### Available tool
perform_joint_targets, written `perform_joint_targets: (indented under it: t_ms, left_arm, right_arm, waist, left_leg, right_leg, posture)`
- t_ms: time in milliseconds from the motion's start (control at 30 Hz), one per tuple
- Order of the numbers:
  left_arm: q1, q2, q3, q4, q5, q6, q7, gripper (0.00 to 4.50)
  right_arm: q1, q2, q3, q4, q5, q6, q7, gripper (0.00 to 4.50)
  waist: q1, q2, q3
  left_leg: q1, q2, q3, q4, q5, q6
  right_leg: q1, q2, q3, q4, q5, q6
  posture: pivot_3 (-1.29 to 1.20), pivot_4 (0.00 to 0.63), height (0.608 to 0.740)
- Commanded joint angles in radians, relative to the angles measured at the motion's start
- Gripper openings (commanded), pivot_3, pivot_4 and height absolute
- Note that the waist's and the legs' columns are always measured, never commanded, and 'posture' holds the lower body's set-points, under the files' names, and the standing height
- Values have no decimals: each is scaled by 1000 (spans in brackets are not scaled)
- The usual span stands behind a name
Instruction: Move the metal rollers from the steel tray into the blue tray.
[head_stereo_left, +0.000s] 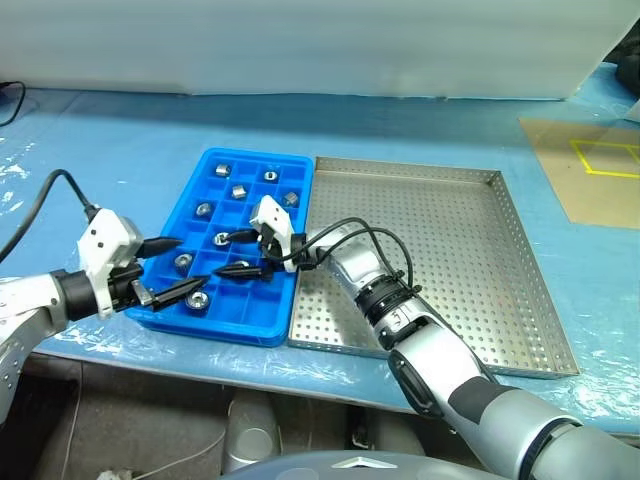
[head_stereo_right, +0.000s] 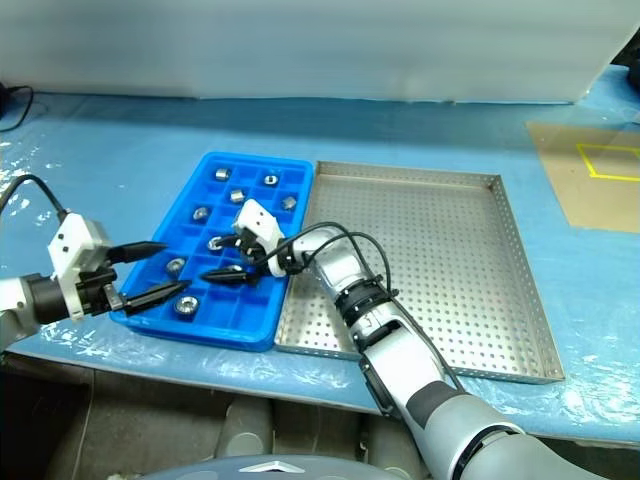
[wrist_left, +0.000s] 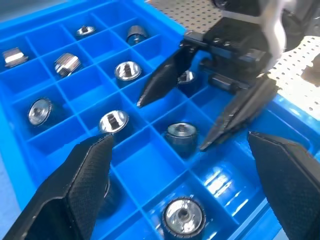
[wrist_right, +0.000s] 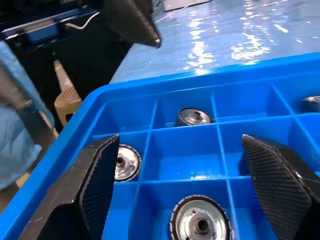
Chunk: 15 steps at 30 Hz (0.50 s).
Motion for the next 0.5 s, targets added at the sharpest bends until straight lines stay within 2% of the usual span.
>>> perform_joint_targets:
  t_ms: [33, 200, 333, 500]
  left_arm:
    - [-52, -13, -70, 4, -12, -25, -11, 4500]
    - [-143, -45, -196, 60, 7, -52, -37, 4500]
    - [-305, -101, -352, 164, 46, -96, -100, 4500]
    - [-425, -154, -475, 279, 95, -151, -181, 4500]
  right_arm:
    - [38, -80, -55, -174, 60, 82, 40, 4034]
    - [123, -259, -96, -446, 131, 254, 88, 4034]
    - [260, -523, -150, -624, 123, 323, 118, 4034]
    - [427, -730, -200, -857, 173, 422, 138, 4034]
  waist:
    - [0, 0, 0]
    - [-7, 0, 0]
    - [-14, 2, -1]
    - [-63, 2, -1]
  left_leg:
    - [0, 0, 0, 0, 0, 0]
    - [-3, 0, 0, 4, 3, -4]
    - [-2, 0, 0, 3, 3, -5]
    - [-1, -1, 2, 3, 3, -5]
  right_leg:
    - [0, 0, 0, 0, 0, 0]
    - [0, 0, 0, -1, 0, 1]
    - [1, 1, 0, -1, 0, 1]
    - [3, 2, 4, -1, 1, 1]
  posture:
    - [265, 150, 740]
    - [162, 150, 740]
    - [63, 150, 740]
    - [-54, 150, 740]
